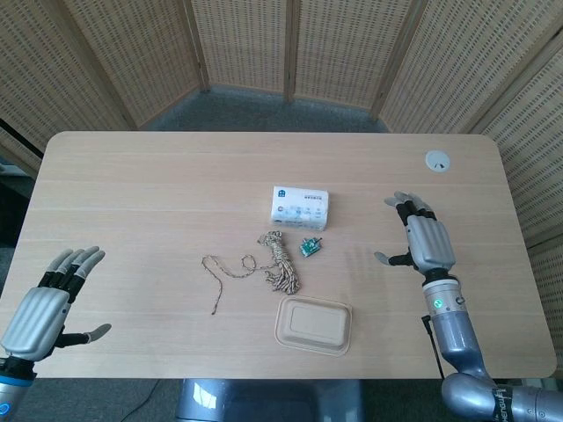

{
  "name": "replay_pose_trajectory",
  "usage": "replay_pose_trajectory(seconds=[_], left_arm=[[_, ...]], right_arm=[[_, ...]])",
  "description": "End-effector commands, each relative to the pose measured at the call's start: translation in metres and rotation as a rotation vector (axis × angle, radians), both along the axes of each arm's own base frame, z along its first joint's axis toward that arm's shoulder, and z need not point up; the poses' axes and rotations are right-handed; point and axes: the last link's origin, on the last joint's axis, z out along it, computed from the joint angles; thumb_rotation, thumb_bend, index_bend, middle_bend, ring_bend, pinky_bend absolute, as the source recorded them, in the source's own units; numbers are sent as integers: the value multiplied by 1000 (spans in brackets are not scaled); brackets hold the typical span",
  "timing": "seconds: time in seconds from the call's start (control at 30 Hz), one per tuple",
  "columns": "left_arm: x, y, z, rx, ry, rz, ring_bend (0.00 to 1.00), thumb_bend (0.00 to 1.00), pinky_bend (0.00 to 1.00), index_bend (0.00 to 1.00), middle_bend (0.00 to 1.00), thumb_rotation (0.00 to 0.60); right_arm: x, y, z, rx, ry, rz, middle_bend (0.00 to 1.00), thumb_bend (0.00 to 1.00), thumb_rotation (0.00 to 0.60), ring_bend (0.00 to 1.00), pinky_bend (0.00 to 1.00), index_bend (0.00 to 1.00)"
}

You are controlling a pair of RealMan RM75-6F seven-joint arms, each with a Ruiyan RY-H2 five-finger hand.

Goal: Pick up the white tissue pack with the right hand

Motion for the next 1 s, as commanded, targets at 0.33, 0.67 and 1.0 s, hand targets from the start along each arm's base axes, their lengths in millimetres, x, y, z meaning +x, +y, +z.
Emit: replay_pose_trajectory(seconds=[0.33,0.67,1.0], left_arm=[[0,0,0,2,0,0,0,138,0,0,0,600],[-1,3,-3,-9,-1,5,0,137,0,0,0,600],[-7,10,-6,-18,8,32,0,139,0,0,0,600]], right_arm=[[6,-5,-6,19,-10,34,0,127,600,0,0,67],[30,-47,-46,133,30,102,0,121,600,0,0,0],[52,-95,-96,204,75,128,0,120,600,0,0,0]])
